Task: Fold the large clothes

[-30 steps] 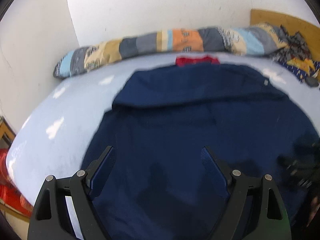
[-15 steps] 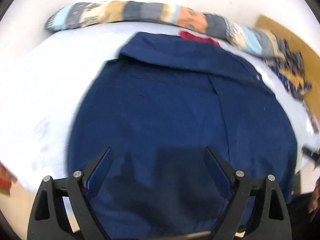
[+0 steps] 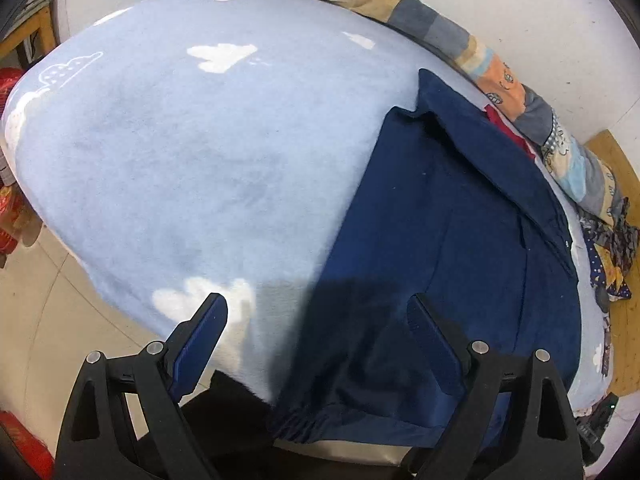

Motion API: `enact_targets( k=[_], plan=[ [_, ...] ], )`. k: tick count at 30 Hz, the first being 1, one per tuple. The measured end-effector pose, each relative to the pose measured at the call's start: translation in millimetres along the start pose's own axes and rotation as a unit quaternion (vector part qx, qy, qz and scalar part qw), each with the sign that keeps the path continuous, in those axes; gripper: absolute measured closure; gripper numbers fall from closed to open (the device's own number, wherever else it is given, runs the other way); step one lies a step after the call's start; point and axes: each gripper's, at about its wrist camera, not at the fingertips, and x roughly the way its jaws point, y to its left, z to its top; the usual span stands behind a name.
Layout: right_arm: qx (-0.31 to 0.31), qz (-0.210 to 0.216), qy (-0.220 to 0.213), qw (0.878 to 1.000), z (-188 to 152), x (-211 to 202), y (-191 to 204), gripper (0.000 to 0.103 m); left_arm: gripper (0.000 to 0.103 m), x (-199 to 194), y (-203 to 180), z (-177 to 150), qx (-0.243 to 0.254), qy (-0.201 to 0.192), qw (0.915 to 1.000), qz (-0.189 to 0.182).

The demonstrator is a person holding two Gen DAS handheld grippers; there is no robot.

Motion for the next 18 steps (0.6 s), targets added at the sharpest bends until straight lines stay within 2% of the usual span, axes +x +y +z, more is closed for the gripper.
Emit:
enact_targets(
  k=[1,2,3,4,5,6,8,10,11,14,15,18],
  plan=[
    [-0.003,-0.004,0.012,1.0,-4,8,4,0.027,0.012,0,1,-1,0.0,0.002,1.0,0.0],
    [-0.005,-0.007,0.026,1.0,-8,15,5,0.032,0.012,0,2,-2,-0.001,0.005,1.0,-0.001],
    [-0.007,-0.004,0.039,0.999,-14,22,8,0.058,0.012,-1,5,-3,0.001,0.009,1.0,-0.002],
    [-0.011,-0.011,0.044,0.999,-17,25,9,0.073,0.012,-1,4,-5,0.006,0.015,0.9999,-0.001],
    [-0.02,-0.021,0.037,0.999,-20,25,12,0.077,0.012,1,3,-6,0.01,0.019,0.9998,-0.001],
    [-0.025,-0.014,0.028,0.999,-21,20,14,0.084,0.012,3,4,-6,0.014,0.025,0.9996,-0.002],
    [-0.022,0.031,0.015,0.999,-21,8,16,0.087,0.012,7,5,-7,0.015,0.031,0.9994,0.002],
    [-0.022,0.108,-0.023,0.994,-20,-15,21,0.089,0.012,12,5,-6,0.011,0.036,0.9993,0.001],
    [-0.022,0.13,-0.033,0.991,-18,-23,23,0.089,0.012,13,7,-7,0.006,0.04,0.9992,-0.004],
    [-0.02,0.225,-0.08,0.971,-10,-54,29,0.089,0.012,19,8,-7,-0.001,0.048,0.9988,-0.012],
    [-0.022,0.245,-0.099,0.964,-4,-67,33,0.089,0.012,20,7,-8,0.001,0.052,0.9986,-0.012],
    [-0.041,0.264,-0.133,0.955,9,-89,41,0.089,0.012,24,3,-11,0.011,0.062,0.9978,-0.019]
  ],
)
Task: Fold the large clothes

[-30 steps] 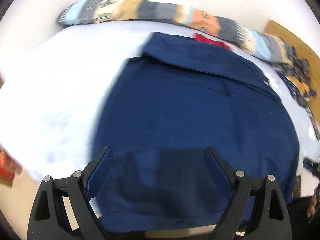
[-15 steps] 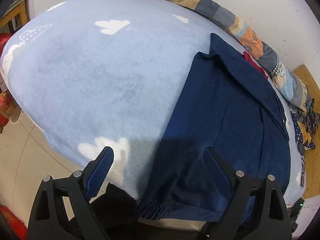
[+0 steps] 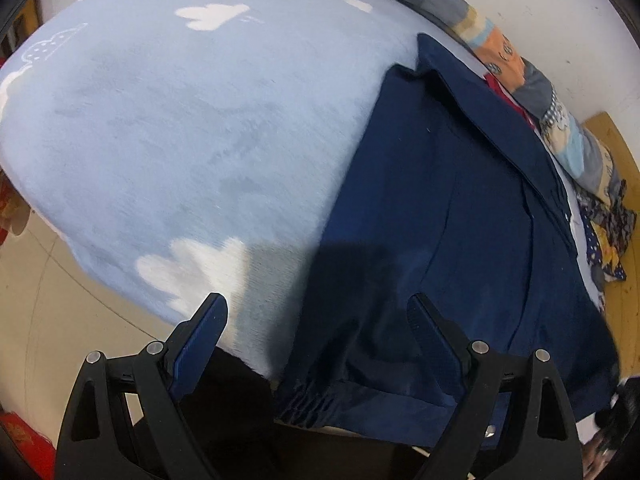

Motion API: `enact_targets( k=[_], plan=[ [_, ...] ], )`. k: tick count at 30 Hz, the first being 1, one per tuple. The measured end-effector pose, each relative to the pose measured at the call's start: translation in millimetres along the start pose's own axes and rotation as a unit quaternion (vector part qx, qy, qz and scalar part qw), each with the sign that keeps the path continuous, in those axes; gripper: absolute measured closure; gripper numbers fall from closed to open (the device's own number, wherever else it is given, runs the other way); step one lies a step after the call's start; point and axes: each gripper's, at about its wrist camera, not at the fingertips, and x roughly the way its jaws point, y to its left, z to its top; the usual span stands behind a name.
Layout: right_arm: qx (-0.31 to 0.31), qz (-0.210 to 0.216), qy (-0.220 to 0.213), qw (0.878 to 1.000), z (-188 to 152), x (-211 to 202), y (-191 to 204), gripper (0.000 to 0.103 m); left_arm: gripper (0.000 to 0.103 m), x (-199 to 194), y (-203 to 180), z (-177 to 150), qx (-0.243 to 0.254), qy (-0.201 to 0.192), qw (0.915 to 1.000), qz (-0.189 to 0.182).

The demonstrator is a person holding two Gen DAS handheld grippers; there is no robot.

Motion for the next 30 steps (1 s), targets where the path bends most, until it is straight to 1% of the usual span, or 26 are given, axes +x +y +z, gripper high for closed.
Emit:
enact_targets(
  k=[5,7,8,9,11,13,15,19,20,21,22,23,26,28,30],
  plan=[
    [-0.009,0.008,-0.023,1.0,25,2,14,0.089,0.012,7,-2,-7,0.006,0.018,0.9997,-0.015],
    [-0.002,0.011,-0.032,0.999,34,0,12,0.089,0.023,10,-4,-10,0.016,0.024,0.9993,-0.025],
    [0.007,0.015,-0.036,0.999,41,1,9,0.089,0.038,11,-5,-11,0.019,0.027,0.9991,-0.028],
    [0.011,0.015,-0.039,0.999,49,7,8,0.089,0.047,12,-4,-12,0.019,0.031,0.9989,-0.031],
    [0.018,0.019,-0.044,0.999,61,-4,-1,0.089,0.048,15,-2,-13,0.011,0.04,0.9977,-0.053],
    [0.016,0.022,-0.049,0.998,74,-8,-1,0.089,0.048,13,-2,-15,0.01,0.04,0.9968,-0.068],
    [0.01,0.019,-0.053,0.998,83,-9,0,0.089,0.048,12,-2,-16,0.004,0.045,0.9944,-0.096],
    [0.007,0.024,-0.053,0.998,85,-11,0,0.089,0.048,18,-1,-20,-0.02,0.067,0.9862,-0.15],
    [0.006,0.022,-0.053,0.998,83,-12,0,0.089,0.053,17,-3,-21,-0.019,0.065,0.9849,-0.159],
    [0.003,0.018,-0.051,0.999,82,-13,0,0.089,0.067,14,-8,-22,-0.008,0.056,0.9863,-0.155],
    [-0.001,0.016,-0.05,0.999,81,-12,0,0.089,0.073,9,-14,-22,0.01,0.043,0.9887,-0.143],
    [-0.005,0.013,-0.048,0.999,80,-11,0,0.089,0.084,3,-19,-22,0.025,0.026,0.9901,-0.136],
    [-0.019,0.007,-0.048,0.999,76,-14,4,0.089,0.09,-12,-34,-19,0.049,-0.011,0.9858,-0.16],
    [-0.023,0.004,-0.049,0.999,74,-15,5,0.089,0.091,-24,-46,-17,0.067,-0.042,0.9818,-0.172],
    [-0.027,0.002,-0.049,0.998,73,-16,6,0.089,0.092,-28,-52,-12,0.065,-0.055,0.9782,-0.189]
  ],
)
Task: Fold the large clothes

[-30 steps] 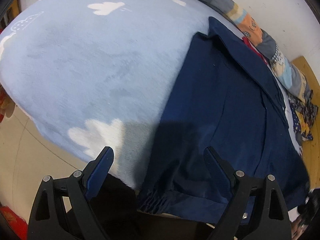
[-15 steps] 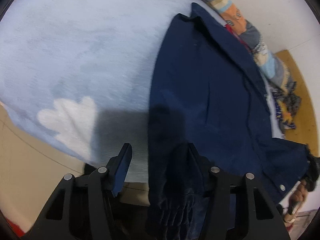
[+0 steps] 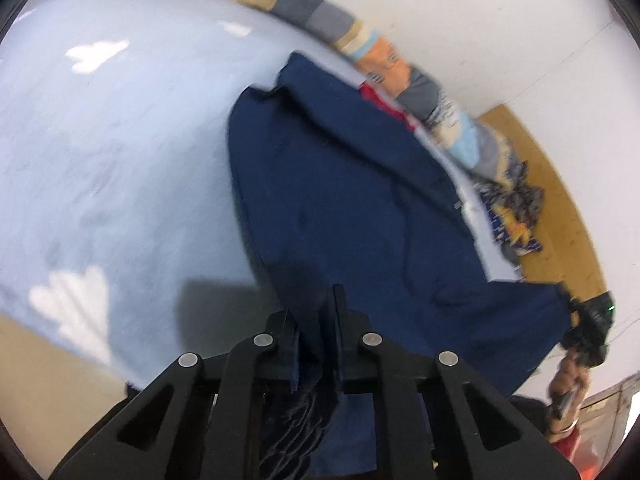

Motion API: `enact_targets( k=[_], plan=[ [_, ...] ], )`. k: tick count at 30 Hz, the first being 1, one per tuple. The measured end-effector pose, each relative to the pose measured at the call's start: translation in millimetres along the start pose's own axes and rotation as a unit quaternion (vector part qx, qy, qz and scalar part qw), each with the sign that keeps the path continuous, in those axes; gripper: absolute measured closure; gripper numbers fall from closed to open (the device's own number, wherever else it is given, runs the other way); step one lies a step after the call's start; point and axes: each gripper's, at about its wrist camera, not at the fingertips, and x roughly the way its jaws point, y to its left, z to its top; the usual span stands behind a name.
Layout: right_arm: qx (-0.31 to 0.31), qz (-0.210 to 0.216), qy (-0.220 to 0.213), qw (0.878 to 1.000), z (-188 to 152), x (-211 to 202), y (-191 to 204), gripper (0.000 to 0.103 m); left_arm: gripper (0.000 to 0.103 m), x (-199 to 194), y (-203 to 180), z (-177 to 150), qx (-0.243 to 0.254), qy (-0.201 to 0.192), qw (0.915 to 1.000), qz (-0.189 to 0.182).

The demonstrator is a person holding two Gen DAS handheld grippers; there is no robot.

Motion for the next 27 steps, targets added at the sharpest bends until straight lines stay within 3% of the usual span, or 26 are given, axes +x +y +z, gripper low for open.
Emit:
enact_targets(
  k=[11,18,27],
  plan=[
    [0.004,-0.018,-0.005,1.0,32,8,4,0.089,0.093,-15,-22,66,-0.007,-0.079,0.9968,-0.012],
    [-0.018,-0.033,-0.014,0.999,81,29,21,0.089,0.093,-18,-35,126,0.015,-0.113,0.9933,0.014],
    [-0.062,-0.062,-0.026,0.996,157,84,37,0.089,0.093,22,-59,208,0.042,-0.126,0.9903,0.039]
  ],
)
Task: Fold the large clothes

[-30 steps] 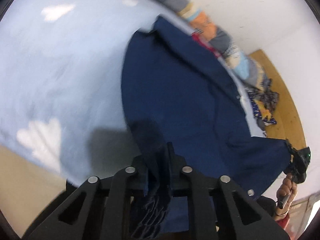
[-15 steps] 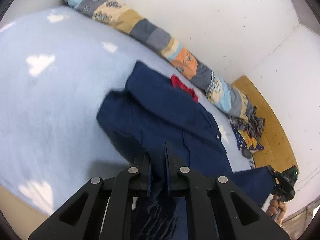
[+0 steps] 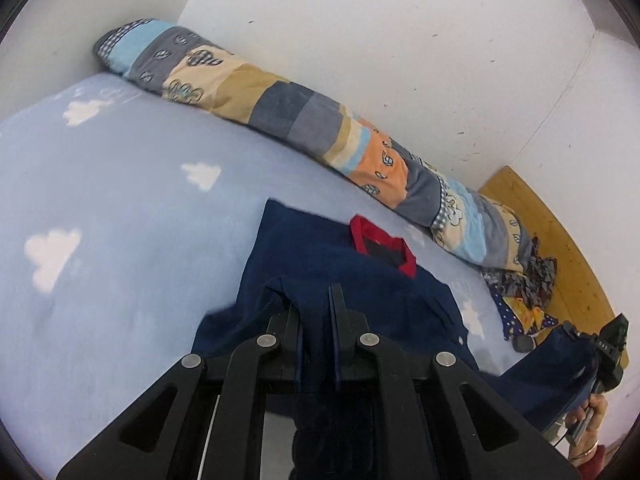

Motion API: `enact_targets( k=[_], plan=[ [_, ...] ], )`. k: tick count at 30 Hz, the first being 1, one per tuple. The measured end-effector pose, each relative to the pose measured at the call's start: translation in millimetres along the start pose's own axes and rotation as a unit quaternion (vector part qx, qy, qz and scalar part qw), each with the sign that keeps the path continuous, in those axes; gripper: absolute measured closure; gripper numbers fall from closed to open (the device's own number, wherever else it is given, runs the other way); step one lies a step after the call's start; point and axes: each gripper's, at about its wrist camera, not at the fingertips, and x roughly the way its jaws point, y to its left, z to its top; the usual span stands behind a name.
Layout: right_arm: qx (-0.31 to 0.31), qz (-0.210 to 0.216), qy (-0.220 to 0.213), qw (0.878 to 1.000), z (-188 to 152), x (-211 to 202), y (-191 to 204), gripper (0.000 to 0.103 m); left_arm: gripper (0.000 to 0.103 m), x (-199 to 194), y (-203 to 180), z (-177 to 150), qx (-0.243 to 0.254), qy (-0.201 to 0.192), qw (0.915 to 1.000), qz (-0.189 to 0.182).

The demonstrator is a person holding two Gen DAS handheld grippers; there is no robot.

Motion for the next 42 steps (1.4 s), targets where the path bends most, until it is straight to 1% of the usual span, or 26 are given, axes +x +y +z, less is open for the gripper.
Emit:
enact_targets(
  k=[5,9,11,14,16,18,20,21,22,23,24,26,27,28,30,31,32,33,34,35,36,37,39,40,41,42],
  plan=[
    [-0.01,-0.026,0.002,1.0,40,50,-11,0.089,0.093,55,-10,41,0.007,0.01,0.9998,0.014],
    [0.001,-0.051,0.019,0.999,67,111,-36,0.089,0.093,118,-10,67,0.011,0.033,0.9985,0.041],
    [0.008,-0.062,0.028,0.998,75,139,-47,0.089,0.093,156,0,77,0.0,0.052,0.9969,0.059],
    [0.023,-0.09,0.052,0.994,83,197,-72,0.089,0.093,202,24,84,-0.039,0.083,0.9926,0.079],
    [0.036,-0.103,0.065,0.992,83,226,-87,0.088,0.092,232,42,83,-0.069,0.112,0.9871,0.091],
    [0.057,-0.131,0.084,0.986,80,258,-108,0.087,0.09,257,57,76,-0.087,0.132,0.9812,0.11],
    [0.087,-0.144,0.103,0.98,75,284,-131,0.087,0.089,270,66,72,-0.096,0.137,0.9793,0.114],
    [0.106,-0.144,0.109,0.978,72,291,-139,0.086,0.089,274,68,71,-0.098,0.137,0.9795,0.11],
    [0.128,-0.141,0.116,0.975,70,296,-147,0.08,0.089,278,70,71,-0.096,0.138,0.9799,0.107],
    [0.158,-0.128,0.124,0.971,68,302,-158,0.075,0.089,280,72,72,-0.096,0.14,0.9802,0.102],
    [0.176,-0.112,0.124,0.97,68,303,-164,0.064,0.087,280,74,73,-0.102,0.145,0.9795,0.096],
    [0.211,-0.081,0.112,0.968,73,298,-175,0.057,0.085,279,81,77,-0.124,0.155,0.9772,0.076],
    [0.225,-0.068,0.107,0.966,77,295,-178,0.05,0.083,277,84,81,-0.134,0.157,0.9762,0.066],
    [0.24,-0.053,0.098,0.964,82,288,-181,0.044,0.081,274,84,84,-0.14,0.158,0.9756,0.059],
    [0.253,-0.037,0.081,0.963,90,275,-180,0.043,0.069,264,86,90,-0.146,0.151,0.9768,0.04],
    [0.25,-0.035,0.078,0.965,94,268,-177,0.043,0.066,258,86,93,-0.148,0.142,0.9781,0.033],
    [0.242,-0.032,0.075,0.967,99,262,-173,0.042,0.057,251,86,96,-0.153,0.134,0.9788,0.025],
    [0.235,-0.028,0.073,0.969,104,255,-169,0.042,0.042,243,87,100,-0.154,0.121,0.9801,0.032],
    [0.232,-0.027,0.072,0.97,107,249,-166,0.042,0.035,229,87,105,-0.149,0.095,0.9829,0.052],
    [0.228,-0.025,0.067,0.971,109,243,-161,0.04,0.03,221,88,109,-0.145,0.078,0.9844,0.061],
    [0.217,-0.024,0.055,0.974,113,234,-155,0.036,0.029,210,90,115,-0.142,0.058,0.986,0.064],
    [0.21,-0.025,0.049,0.976,116,231,-152,0.034,0.029,201,92,120,-0.139,0.046,0.9871,0.065],
    [0.207,-0.016,0.037,0.978,123,220,-148,0.034,0.029,190,90,124,-0.126,0.033,0.9886,0.075],
    [0.201,-0.02,0.027,0.979,125,215,-144,0.034,0.029,185,85,125,-0.113,0.026,0.9897,0.084],
    [0.166,-0.05,0.018,0.985,127,212,-133,0.033,0.029,183,78,124,-0.098,0.022,0.9908,0.091],
    [0.131,-0.075,0.021,0.988,127,216,-123,0.031,0.029,184,68,121,-0.074,0.021,0.9921,0.099]
  ],
)
